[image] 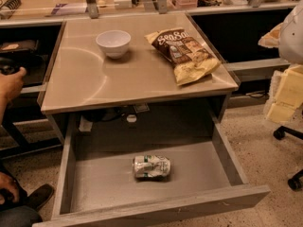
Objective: Pick 7up can from top drawer and place on counter
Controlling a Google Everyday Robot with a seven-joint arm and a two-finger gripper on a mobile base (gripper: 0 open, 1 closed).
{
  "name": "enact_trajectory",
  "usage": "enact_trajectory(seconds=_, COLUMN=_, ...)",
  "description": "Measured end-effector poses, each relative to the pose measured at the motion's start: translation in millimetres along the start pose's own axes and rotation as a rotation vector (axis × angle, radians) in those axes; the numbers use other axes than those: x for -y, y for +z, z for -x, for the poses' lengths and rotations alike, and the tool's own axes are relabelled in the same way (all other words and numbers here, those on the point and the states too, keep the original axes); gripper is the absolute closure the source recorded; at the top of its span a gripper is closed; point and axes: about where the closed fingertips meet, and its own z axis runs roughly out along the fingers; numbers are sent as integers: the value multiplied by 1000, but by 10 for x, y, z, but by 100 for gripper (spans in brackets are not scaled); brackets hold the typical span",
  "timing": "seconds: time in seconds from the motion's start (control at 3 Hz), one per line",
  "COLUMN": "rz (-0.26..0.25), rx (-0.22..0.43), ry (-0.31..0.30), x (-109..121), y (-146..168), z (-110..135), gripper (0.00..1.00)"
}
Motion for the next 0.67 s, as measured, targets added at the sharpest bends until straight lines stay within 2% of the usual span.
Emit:
enact_trajectory(seconds=0.33, rz=0, rx=0, ry=0, x=0, y=0, z=0, gripper=0)
enact_trajectory(seconds=0.67, rz=-19, rx=-23, ry=-27, x=-64, y=41, z=55, gripper=0)
